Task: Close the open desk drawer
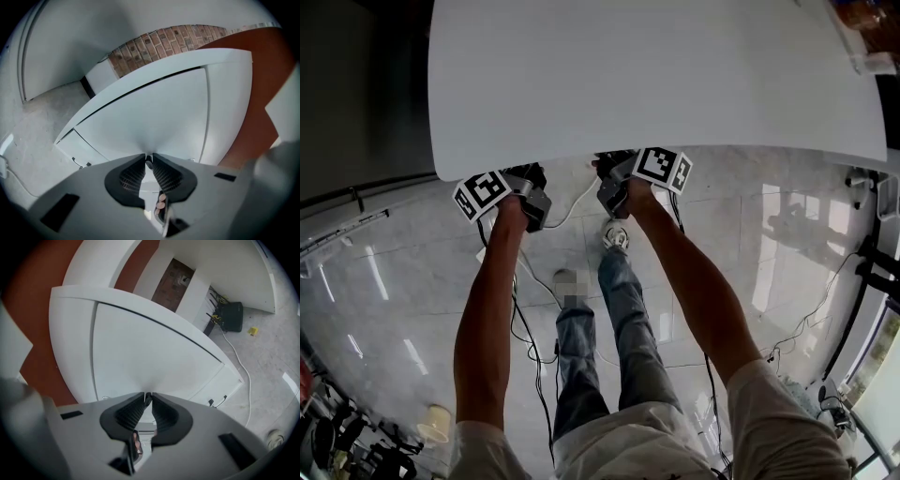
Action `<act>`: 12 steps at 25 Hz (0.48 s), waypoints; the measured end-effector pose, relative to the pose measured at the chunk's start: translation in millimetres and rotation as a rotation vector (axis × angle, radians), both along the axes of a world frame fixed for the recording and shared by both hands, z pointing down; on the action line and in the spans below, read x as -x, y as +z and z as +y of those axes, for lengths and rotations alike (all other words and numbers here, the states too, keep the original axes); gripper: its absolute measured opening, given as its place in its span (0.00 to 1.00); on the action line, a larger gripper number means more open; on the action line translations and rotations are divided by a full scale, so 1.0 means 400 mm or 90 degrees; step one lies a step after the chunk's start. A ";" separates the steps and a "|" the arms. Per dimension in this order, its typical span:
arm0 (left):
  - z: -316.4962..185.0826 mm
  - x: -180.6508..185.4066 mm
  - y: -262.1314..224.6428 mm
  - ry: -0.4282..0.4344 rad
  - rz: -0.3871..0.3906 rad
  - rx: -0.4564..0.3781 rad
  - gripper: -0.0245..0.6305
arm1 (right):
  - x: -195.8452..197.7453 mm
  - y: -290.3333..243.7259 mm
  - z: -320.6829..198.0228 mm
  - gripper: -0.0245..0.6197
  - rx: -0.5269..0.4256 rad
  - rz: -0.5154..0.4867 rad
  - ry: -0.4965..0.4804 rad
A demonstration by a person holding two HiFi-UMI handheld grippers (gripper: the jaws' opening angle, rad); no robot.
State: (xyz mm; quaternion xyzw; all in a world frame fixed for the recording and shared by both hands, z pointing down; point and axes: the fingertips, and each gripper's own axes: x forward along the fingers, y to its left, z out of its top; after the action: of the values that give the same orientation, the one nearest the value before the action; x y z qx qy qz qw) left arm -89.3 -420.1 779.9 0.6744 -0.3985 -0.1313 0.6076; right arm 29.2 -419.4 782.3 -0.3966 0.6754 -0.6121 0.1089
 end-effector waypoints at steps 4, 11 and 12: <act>0.047 -0.006 0.008 0.026 -0.027 -0.012 0.17 | 0.009 0.002 0.034 0.32 -0.009 -0.002 -0.021; 0.155 -0.007 0.011 0.037 -0.029 0.002 0.21 | 0.011 0.020 0.159 0.32 0.018 0.003 -0.042; 0.168 -0.007 0.009 0.036 -0.030 0.002 0.21 | 0.012 0.017 0.172 0.31 0.018 0.001 -0.042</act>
State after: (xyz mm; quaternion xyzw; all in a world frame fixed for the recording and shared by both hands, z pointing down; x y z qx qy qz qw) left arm -86.6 -352.7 783.6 0.6875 -0.3934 -0.0976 0.6025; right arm 24.4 -350.5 789.3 -0.3762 0.6795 -0.6245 0.0821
